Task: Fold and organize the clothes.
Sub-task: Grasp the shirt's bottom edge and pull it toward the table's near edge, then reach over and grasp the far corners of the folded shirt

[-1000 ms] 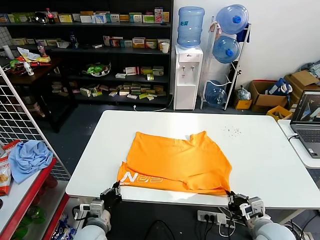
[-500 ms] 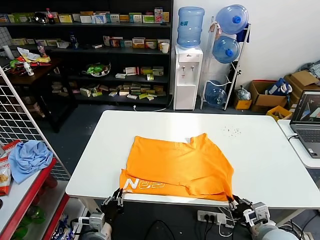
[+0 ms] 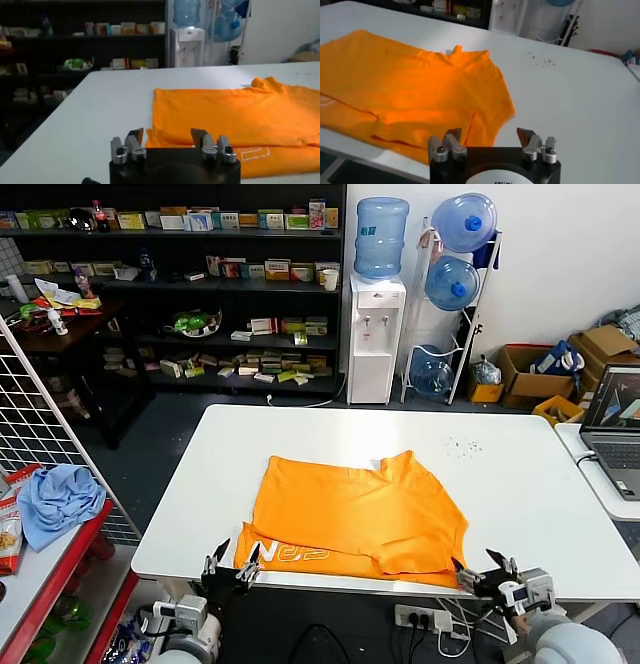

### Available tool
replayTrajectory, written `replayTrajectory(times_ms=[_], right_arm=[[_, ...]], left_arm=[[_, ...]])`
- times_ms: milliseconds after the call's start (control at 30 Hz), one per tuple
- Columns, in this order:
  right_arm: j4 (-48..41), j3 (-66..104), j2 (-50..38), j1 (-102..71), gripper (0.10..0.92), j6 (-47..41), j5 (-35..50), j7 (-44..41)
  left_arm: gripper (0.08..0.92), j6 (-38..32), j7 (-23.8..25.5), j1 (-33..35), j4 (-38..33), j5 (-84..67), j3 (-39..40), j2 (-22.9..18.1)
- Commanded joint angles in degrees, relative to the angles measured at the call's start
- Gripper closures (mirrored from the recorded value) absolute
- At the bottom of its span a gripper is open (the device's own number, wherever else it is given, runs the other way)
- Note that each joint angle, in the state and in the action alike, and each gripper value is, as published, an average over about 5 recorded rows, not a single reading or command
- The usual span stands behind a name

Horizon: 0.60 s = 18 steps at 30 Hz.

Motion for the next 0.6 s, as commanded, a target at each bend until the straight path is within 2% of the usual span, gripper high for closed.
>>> replayTrajectory(times_ms=[33, 133, 267, 600], right_arm=[[-13.55, -4.08, 0.46, 18.72, 0.206, 2.96, 3.45, -2.27], [-19.29, -7.04, 1.87, 25.09, 0.203, 1.97, 3.24, -3.93], [-25.85, -10.39, 4.01, 31.45, 0.203, 1.31, 2.14, -6.23], [-41.34, -15.33, 9.65, 43.40, 0.203, 4.57, -1.82, -10.03]], left_arm=[[0.228, -2.20, 1.90, -16.15, 9.40, -2.52, 3.36, 2.26], [0.186, -2.32, 2.24, -24.10, 16.87, -4.38, 5.65, 1.74], [0.178, -1.93, 2.69, -32.53, 24.86, -6.00, 8.81, 0.33], [0.177, 1.89, 4.78, -44.73, 41.34, -9.13, 14.31, -4.27]])
